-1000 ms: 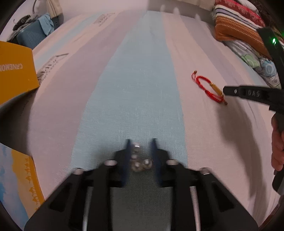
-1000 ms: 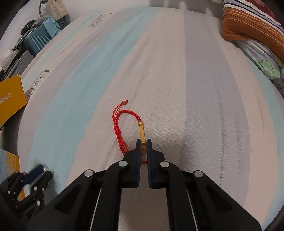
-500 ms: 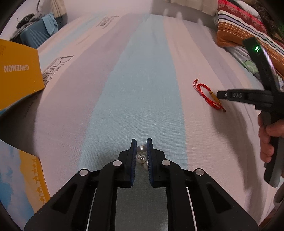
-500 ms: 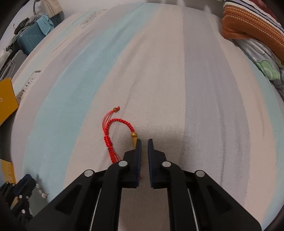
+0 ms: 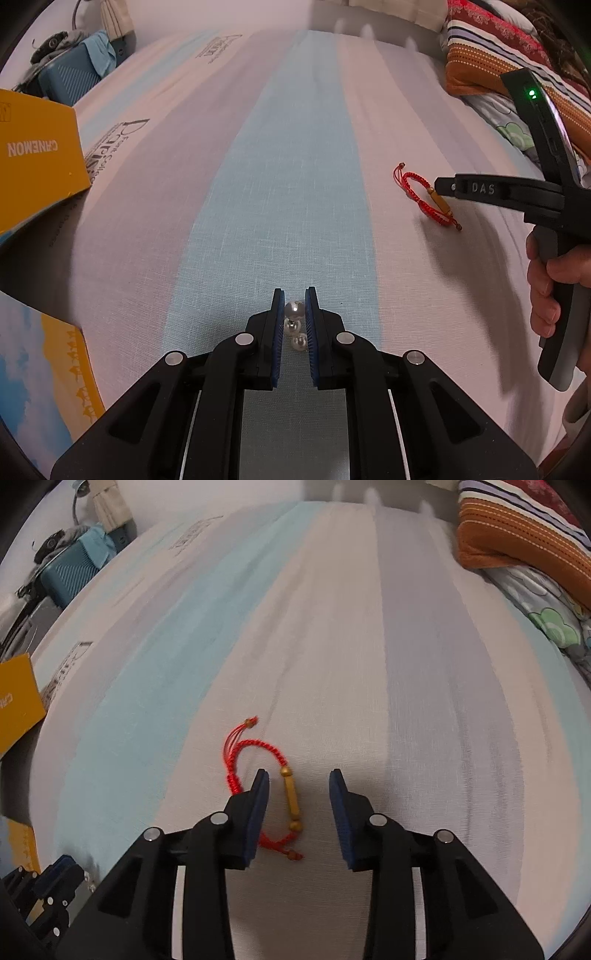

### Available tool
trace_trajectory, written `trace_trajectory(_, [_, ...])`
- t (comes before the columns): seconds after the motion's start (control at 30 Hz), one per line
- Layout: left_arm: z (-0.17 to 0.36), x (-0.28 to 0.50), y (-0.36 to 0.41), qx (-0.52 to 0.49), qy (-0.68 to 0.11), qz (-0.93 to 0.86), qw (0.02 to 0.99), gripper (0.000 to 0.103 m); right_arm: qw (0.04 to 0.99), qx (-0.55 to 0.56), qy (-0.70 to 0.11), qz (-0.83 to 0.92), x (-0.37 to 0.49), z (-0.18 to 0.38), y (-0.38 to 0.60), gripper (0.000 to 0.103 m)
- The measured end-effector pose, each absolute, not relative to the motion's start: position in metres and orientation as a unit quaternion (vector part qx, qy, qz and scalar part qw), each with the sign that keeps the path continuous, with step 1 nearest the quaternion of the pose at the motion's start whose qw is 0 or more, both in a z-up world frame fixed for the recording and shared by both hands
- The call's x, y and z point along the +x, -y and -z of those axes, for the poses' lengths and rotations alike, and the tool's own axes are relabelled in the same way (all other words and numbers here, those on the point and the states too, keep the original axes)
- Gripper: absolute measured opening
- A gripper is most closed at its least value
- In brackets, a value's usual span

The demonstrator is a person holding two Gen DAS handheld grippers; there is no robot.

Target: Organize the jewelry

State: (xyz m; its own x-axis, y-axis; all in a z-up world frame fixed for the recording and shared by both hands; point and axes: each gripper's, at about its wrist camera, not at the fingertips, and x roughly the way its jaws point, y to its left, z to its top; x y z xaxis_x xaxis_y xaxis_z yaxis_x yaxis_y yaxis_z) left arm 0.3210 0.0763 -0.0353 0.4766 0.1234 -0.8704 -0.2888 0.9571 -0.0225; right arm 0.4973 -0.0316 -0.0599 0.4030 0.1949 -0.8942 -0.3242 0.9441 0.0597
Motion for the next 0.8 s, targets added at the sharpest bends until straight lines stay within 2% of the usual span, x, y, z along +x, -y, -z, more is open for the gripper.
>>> trace_trajectory(0.07, [0.035, 0.321, -0.077, -0.083, -0.497, -0.119, 0.855, 0.011, 0.828, -0.072, -0.534, -0.157, 0.498, 0.066, 0.027, 0.028])
trace_trajectory(0.1, [0.035, 0.321, -0.077, -0.083, -0.497, -0.119, 0.855, 0.011, 0.822, -0.078, -0.541, -0.158, 0.499, 0.071, 0.024, 0.011])
trace_trajectory(0.2, [0.035, 0.322, -0.079, -0.083, -0.498, -0.12, 0.855, 0.011, 0.822, -0.086, -0.541, -0.155, 0.496, 0.075, 0.022, 0.005])
trace_trajectory(0.8, [-0.003, 0.304, -0.072, -0.075, -0.478, -0.107, 0.869, 0.011, 0.853, -0.059, -0.489, -0.174, 0.438, 0.005, 0.051, 0.004])
